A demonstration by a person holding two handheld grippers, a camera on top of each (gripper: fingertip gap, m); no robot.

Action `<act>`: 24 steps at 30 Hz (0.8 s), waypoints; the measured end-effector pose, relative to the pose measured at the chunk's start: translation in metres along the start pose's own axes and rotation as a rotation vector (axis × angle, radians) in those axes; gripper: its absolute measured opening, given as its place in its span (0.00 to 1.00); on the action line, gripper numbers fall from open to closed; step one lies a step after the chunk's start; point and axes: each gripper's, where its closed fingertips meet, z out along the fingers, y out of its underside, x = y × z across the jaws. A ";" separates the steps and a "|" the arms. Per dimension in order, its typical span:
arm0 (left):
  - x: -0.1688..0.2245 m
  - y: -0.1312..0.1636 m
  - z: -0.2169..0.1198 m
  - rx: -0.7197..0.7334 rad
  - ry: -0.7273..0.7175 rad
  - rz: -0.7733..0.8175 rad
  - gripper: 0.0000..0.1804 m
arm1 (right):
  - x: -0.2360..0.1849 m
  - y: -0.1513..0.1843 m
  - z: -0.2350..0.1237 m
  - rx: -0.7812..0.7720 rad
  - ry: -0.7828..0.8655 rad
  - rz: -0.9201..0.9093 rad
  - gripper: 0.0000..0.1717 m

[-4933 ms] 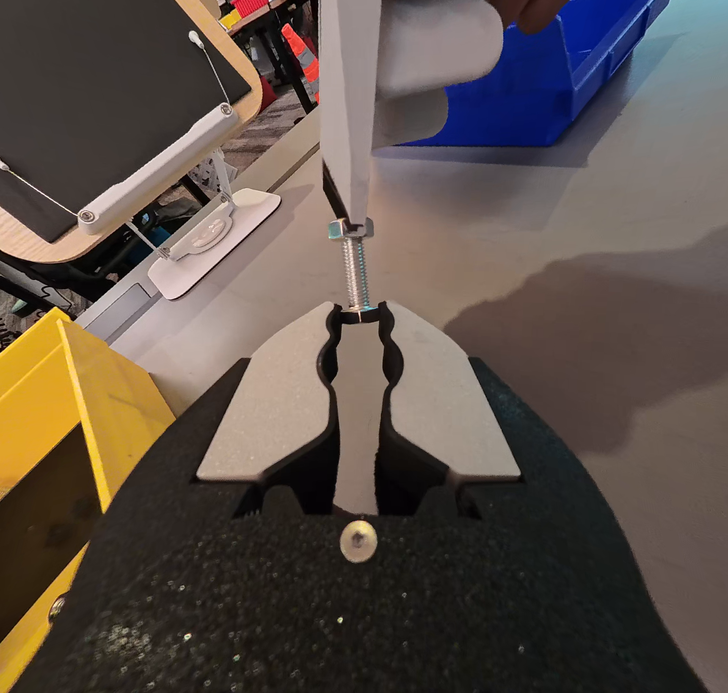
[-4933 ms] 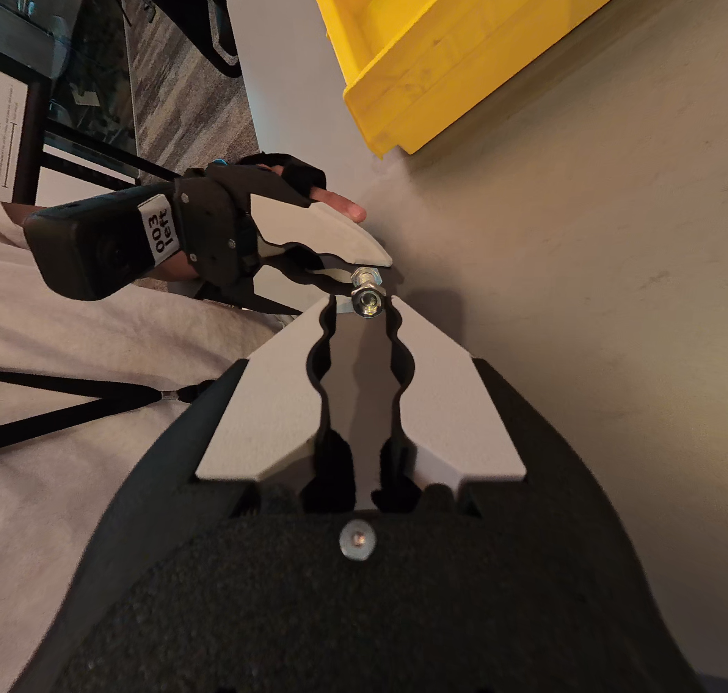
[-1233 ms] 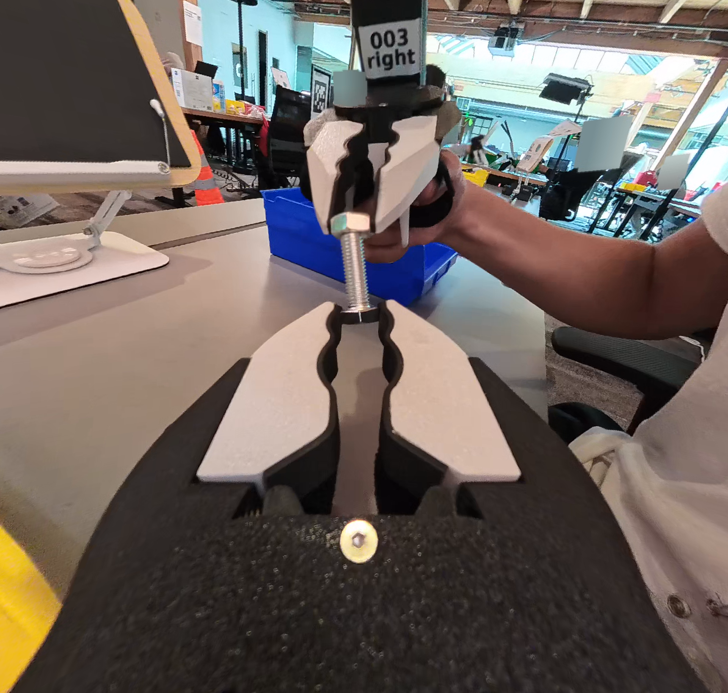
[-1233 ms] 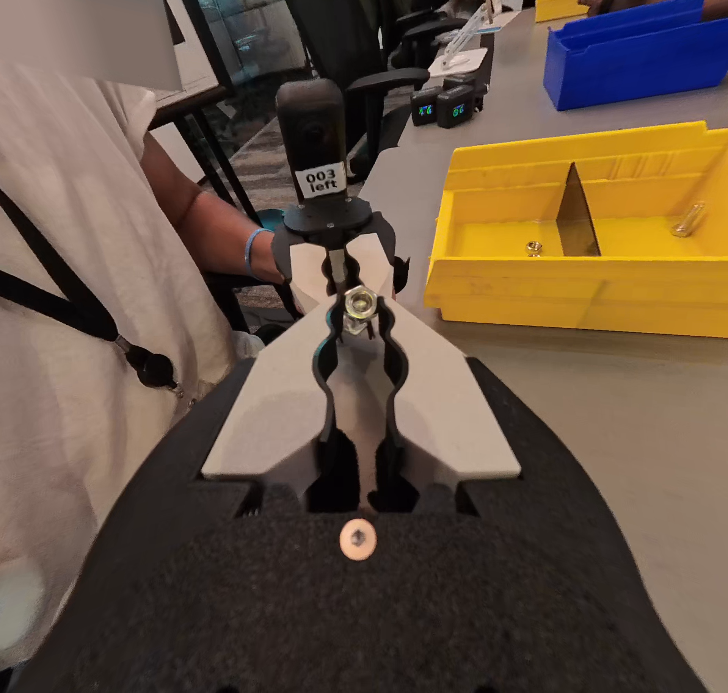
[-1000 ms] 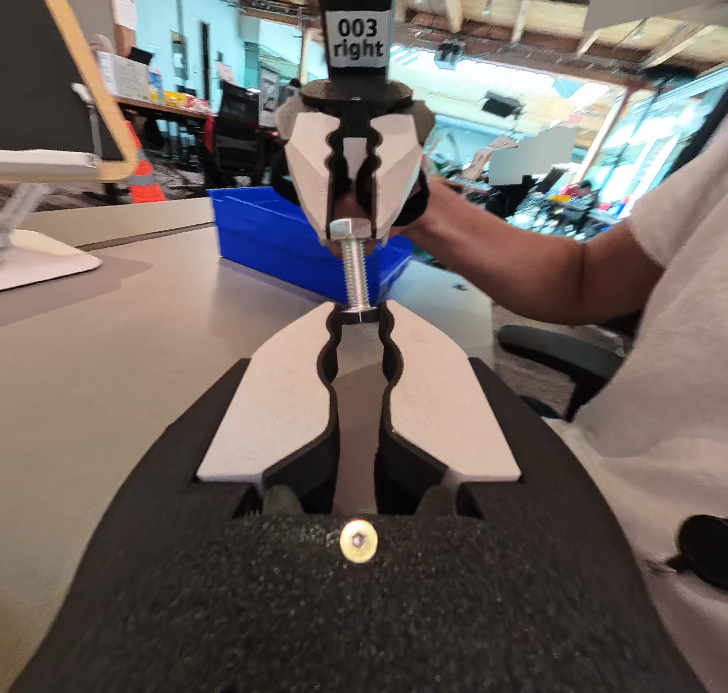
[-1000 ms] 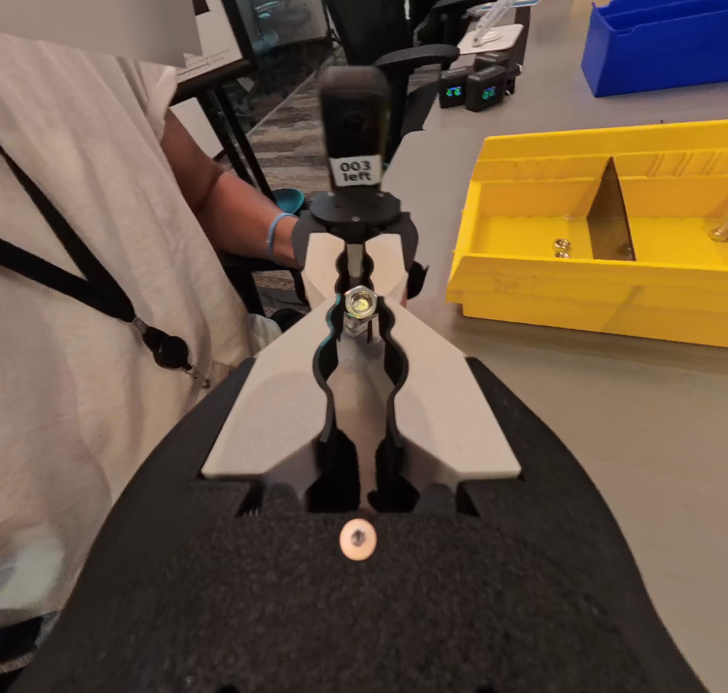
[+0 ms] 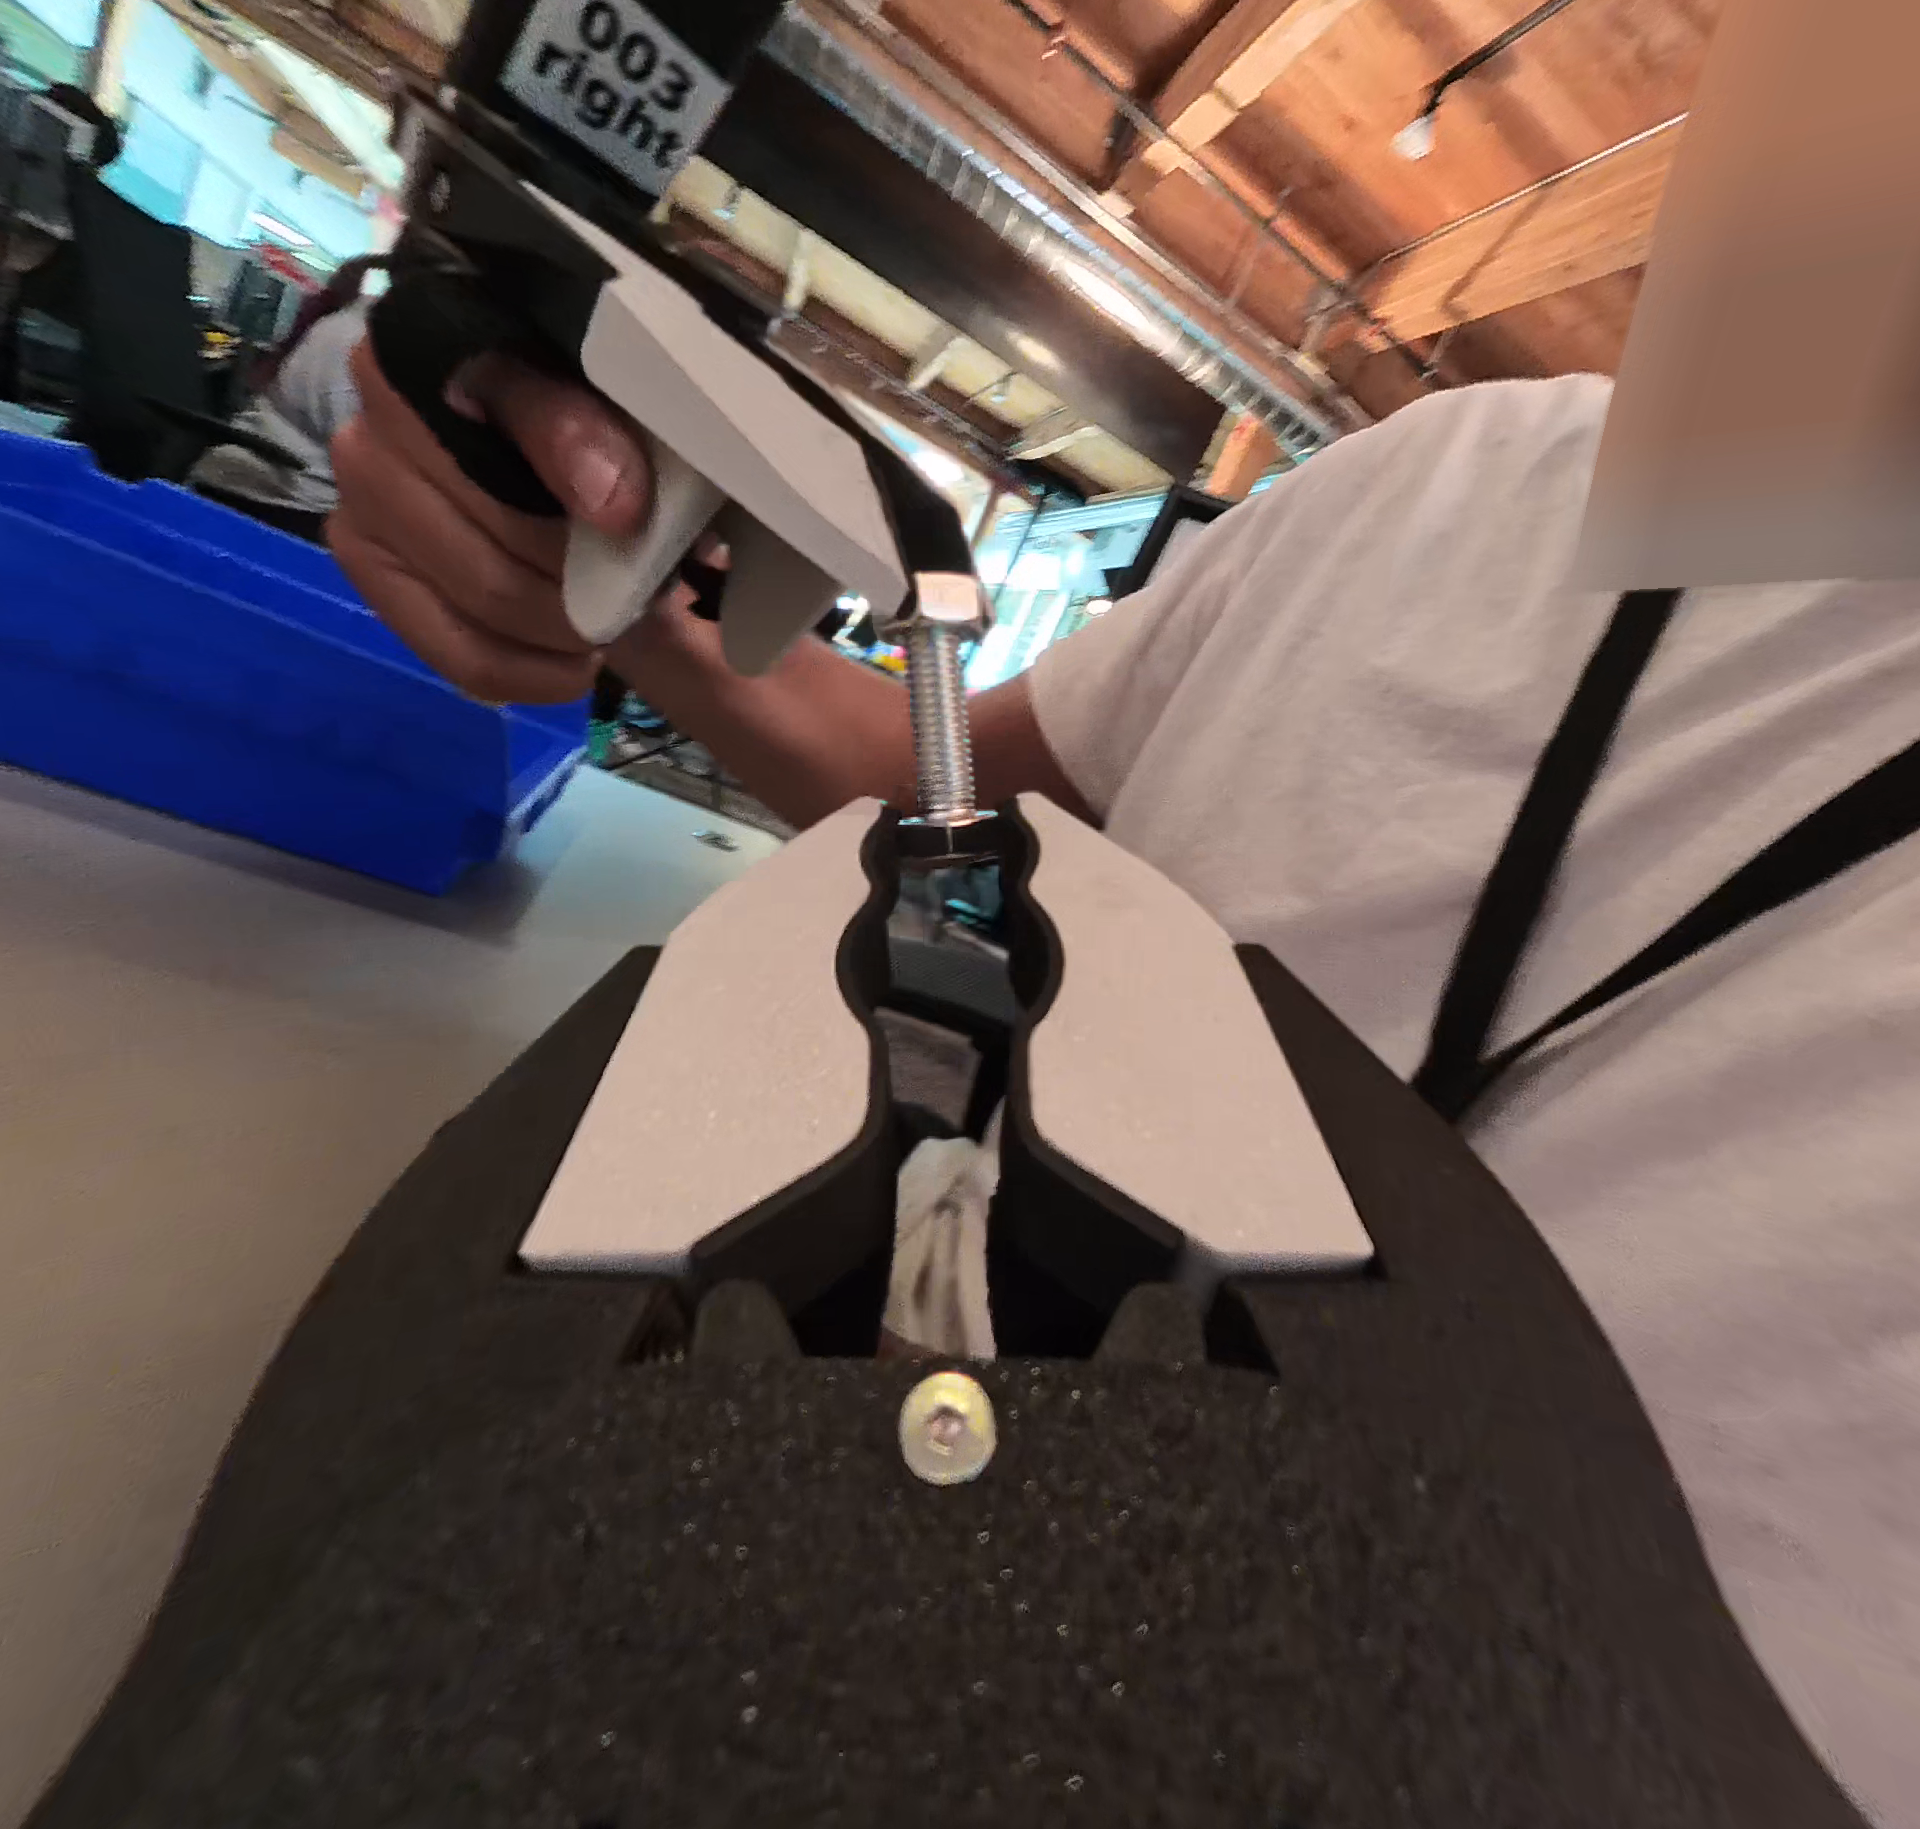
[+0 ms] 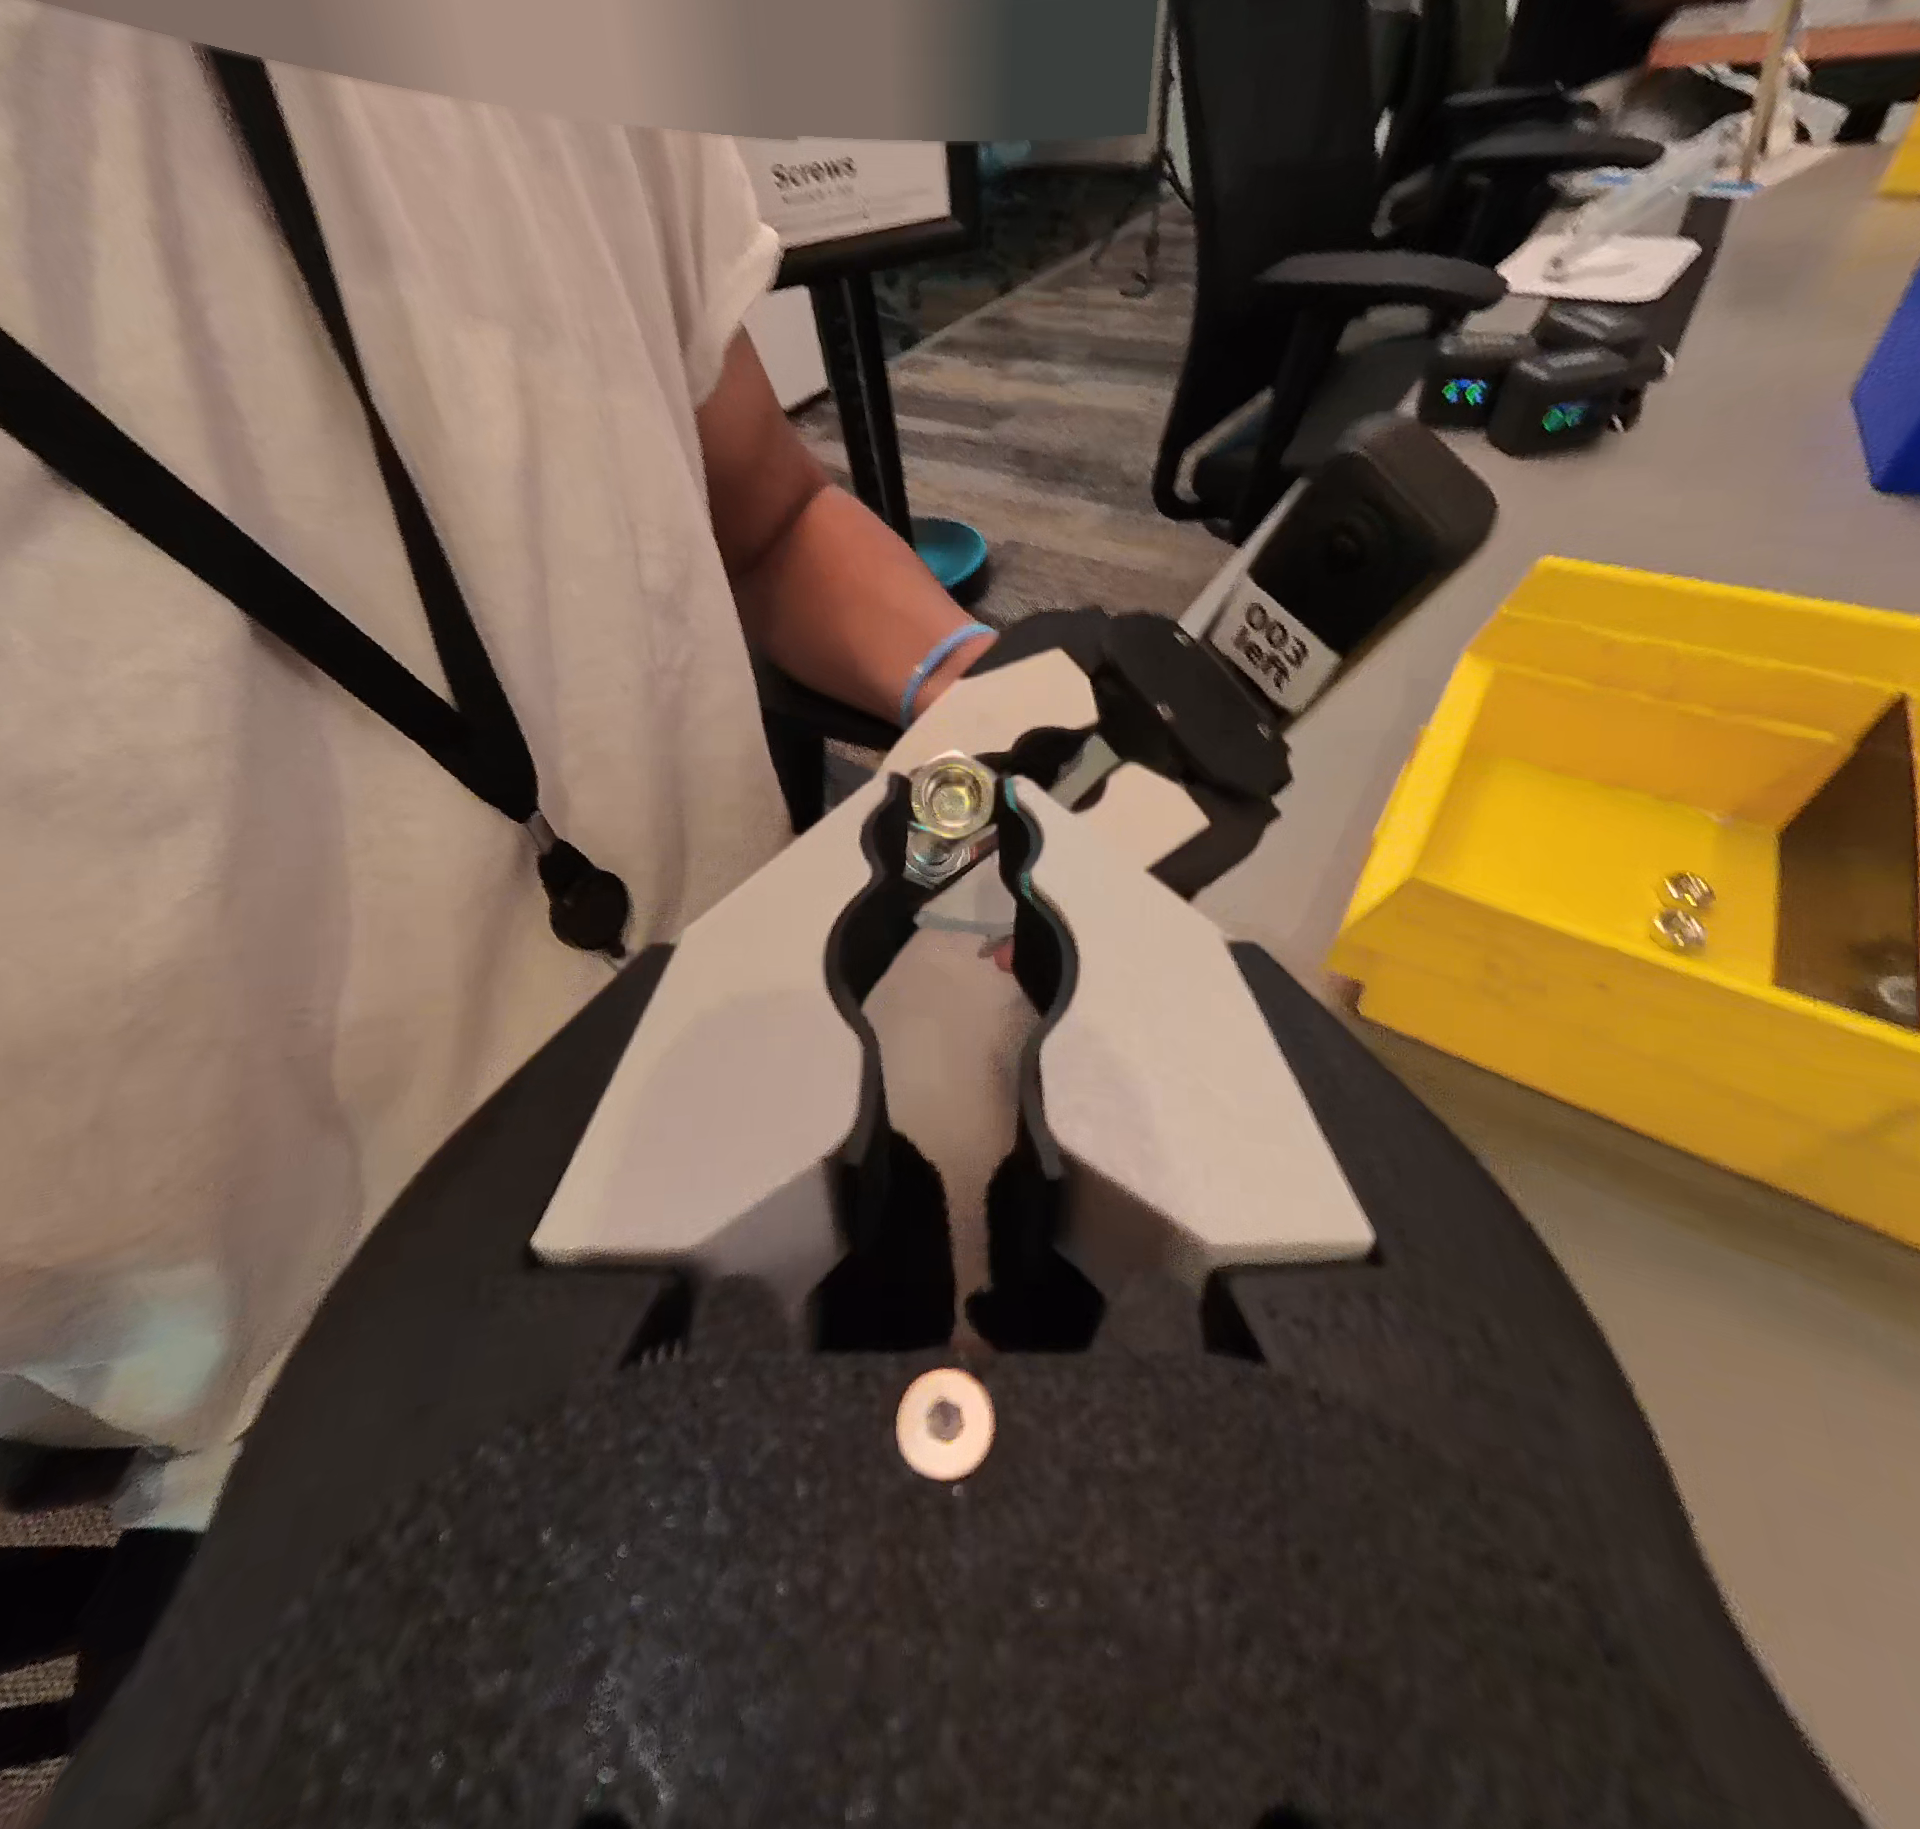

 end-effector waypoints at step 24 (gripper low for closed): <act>-0.107 0.024 -0.036 -0.443 -0.964 0.680 0.10 | 0.055 0.074 -0.030 0.018 0.689 0.514 0.10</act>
